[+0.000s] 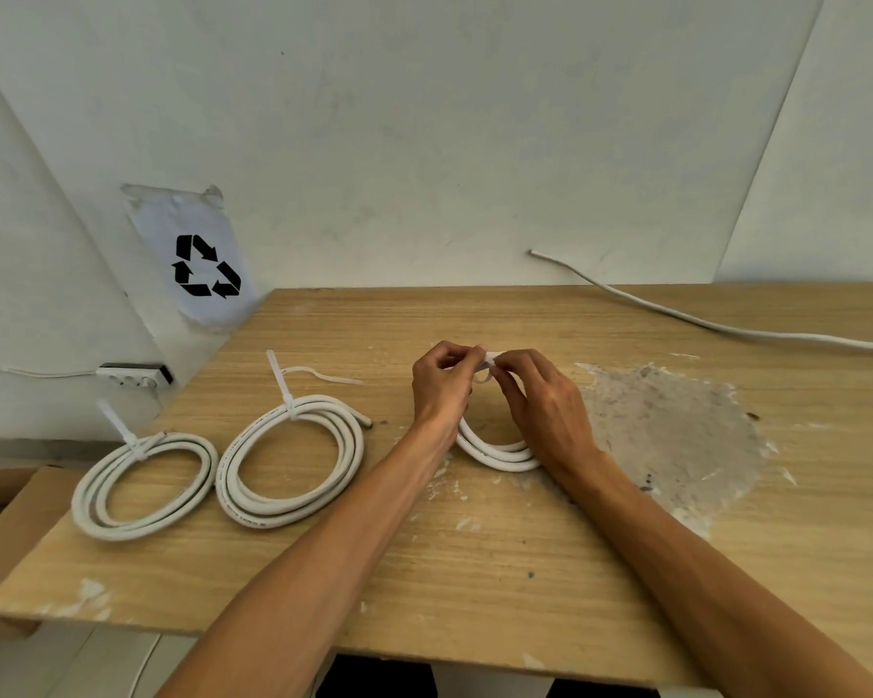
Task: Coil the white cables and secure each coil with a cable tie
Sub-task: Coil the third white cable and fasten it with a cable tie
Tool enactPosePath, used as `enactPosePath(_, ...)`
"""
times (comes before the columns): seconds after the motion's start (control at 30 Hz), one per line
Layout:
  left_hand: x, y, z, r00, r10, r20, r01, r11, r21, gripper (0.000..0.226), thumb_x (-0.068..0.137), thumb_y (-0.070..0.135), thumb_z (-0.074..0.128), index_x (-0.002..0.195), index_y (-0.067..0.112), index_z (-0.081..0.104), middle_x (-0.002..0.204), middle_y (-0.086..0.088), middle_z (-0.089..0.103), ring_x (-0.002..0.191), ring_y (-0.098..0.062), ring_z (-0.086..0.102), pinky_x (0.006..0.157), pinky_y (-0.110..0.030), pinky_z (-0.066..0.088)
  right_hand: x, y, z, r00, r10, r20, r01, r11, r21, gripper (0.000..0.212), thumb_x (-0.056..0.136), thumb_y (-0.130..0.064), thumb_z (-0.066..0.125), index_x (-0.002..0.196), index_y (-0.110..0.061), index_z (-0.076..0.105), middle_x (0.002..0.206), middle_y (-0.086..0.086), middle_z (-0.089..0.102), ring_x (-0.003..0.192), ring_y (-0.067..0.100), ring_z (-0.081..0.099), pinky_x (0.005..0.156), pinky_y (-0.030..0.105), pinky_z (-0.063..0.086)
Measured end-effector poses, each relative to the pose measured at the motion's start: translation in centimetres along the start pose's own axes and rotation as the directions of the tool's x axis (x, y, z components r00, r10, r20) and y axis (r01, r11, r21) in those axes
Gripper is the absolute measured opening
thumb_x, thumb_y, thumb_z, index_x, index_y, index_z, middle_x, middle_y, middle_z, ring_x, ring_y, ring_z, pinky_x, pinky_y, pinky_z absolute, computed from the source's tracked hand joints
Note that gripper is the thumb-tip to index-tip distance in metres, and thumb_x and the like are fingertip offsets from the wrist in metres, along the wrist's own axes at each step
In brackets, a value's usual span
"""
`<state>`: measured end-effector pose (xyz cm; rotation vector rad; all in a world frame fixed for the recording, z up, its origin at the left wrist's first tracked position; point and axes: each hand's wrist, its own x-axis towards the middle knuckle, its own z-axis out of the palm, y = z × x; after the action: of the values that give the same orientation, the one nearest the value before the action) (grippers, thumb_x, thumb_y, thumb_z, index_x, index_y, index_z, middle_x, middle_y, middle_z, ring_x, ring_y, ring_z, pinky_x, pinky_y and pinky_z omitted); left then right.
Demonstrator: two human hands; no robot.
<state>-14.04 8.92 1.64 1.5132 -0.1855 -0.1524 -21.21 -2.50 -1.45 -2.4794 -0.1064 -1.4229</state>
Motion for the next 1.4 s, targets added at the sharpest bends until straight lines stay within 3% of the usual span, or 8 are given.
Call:
enactPosePath(0.2, 0.5, -0.9, -0.1, 0.991, 0.133, 0.006, -0.133, 0.988, 0.073, 0.021, 0.089, 0.039, 0.071, 0.072, 0.029, 0.068, 0.085, 0.01, 0.072, 0.071, -0.012, 0.057, 0.067, -0.033, 0.042, -0.1, 0.2, 0.1, 0.999, 0.036, -0.012, -0.036, 0.999, 0.014, 0.014, 0.097, -0.018, 0.065, 0.106, -0.008, 0.071, 0.096, 0.005, 0.07, 0.079, 0.021, 0.066, 0.066, 0.037, 0.055)
enactPosePath(0.3, 0.5, -1.1, -0.1, 0.986, 0.163, 0.017, -0.164, 0.982, 0.097, 0.023, 0.093, 0.04, 0.067, 0.073, 0.029, 0.067, 0.085, 0.01, 0.071, 0.067, -0.01, 0.055, 0.063, -0.03, 0.042, -0.4, 0.4, 0.1, 0.999, -0.041, 0.023, 0.04, 0.999, 0.031, 0.019, 0.094, -0.009, 0.068, 0.112, -0.004, 0.072, 0.106, 0.01, 0.073, 0.094, 0.024, 0.071, 0.095, 0.045, 0.054)
enactPosePath(0.4, 0.5, -1.2, -0.2, 0.981, 0.194, 0.024, -0.196, 0.975, 0.11, 0.025, 0.096, 0.039, 0.063, 0.076, 0.024, 0.066, 0.084, 0.006, 0.07, 0.06, -0.007, 0.051, 0.055, -0.025, 0.038, -0.3, 0.3, 0.0, 0.994, -0.1, 0.042, 0.098, 0.994, 0.052, 0.024, 0.092, -0.003, 0.068, 0.116, 0.0, 0.07, 0.107, 0.014, 0.073, 0.097, 0.025, 0.071, 0.102, 0.049, 0.05)
enactPosePath(0.63, 0.5, -1.4, -0.3, 0.964, 0.261, 0.044, -0.265, 0.951, 0.162, 0.027, 0.1, 0.035, 0.058, 0.082, 0.018, 0.068, 0.079, 0.005, 0.069, 0.068, -0.008, 0.061, 0.064, -0.027, 0.046, 0.3, -0.2, -0.3, 0.995, -0.095, -0.033, 0.096, 0.994, 0.043, 0.017, 0.09, 0.001, 0.069, 0.107, 0.0, 0.07, 0.1, 0.013, 0.072, 0.079, 0.029, 0.071, 0.089, 0.049, 0.057)
enactPosePath(0.87, 0.5, -1.7, -0.4, 0.959, 0.279, 0.055, -0.284, 0.936, 0.207, 0.029, 0.1, 0.035, 0.058, 0.087, 0.012, 0.071, 0.081, 0.003, 0.071, 0.079, -0.005, 0.065, 0.072, -0.017, 0.047, 1.4, -0.3, -0.3, 0.996, -0.089, 0.021, 0.09, 0.995, -0.035, 0.016, 0.099, -0.014, 0.056, 0.1, -0.002, 0.066, 0.087, 0.008, 0.064, 0.051, 0.022, 0.055, 0.04, 0.031, 0.045)
enactPosePath(1.07, -0.4, -0.9, -0.5, 0.948, 0.311, 0.067, -0.318, 0.913, 0.255, 0.023, 0.102, 0.033, 0.054, 0.104, 0.018, 0.071, 0.095, 0.008, 0.072, 0.088, 0.003, 0.064, 0.073, -0.004, 0.043, 1.9, -0.9, -0.7, 0.992, -0.125, 0.031, 0.126, 0.99, -0.062, 0.008, 0.1, -0.013, 0.049, 0.103, -0.007, 0.052, 0.088, 0.011, 0.061, 0.059, 0.019, 0.053, 0.052, 0.02, 0.031)
enactPosePath(1.2, -0.3, -0.9, -0.5, 0.973, 0.229, 0.015, -0.221, 0.921, 0.321, 0.027, 0.104, 0.033, 0.046, 0.102, 0.012, 0.065, 0.086, 0.003, 0.069, 0.074, -0.005, 0.064, 0.059, -0.013, 0.044, 2.9, -1.5, -1.3, 0.993, -0.087, 0.074, 0.092, 0.994, -0.058, 0.006, 0.1, -0.014, 0.049, 0.103, -0.011, 0.046, 0.093, 0.01, 0.06, 0.048, 0.015, 0.043, 0.039, 0.024, 0.033)
enactPosePath(1.4, -1.6, 0.7, 0.1, 0.915, 0.394, 0.092, -0.387, 0.786, 0.481, 0.037, 0.102, 0.018, 0.043, 0.065, 0.016, 0.051, 0.05, 0.007, 0.045, 0.038, -0.007, 0.039, 0.041, -0.02, 0.023, 6.2, -1.9, -4.2, 0.954, 0.282, 0.103, -0.291, 0.953, 0.082, 0.011, 0.103, -0.018, 0.049, 0.101, -0.01, 0.056, 0.091, 0.004, 0.065, 0.058, 0.022, 0.062, 0.05, 0.042, 0.05)
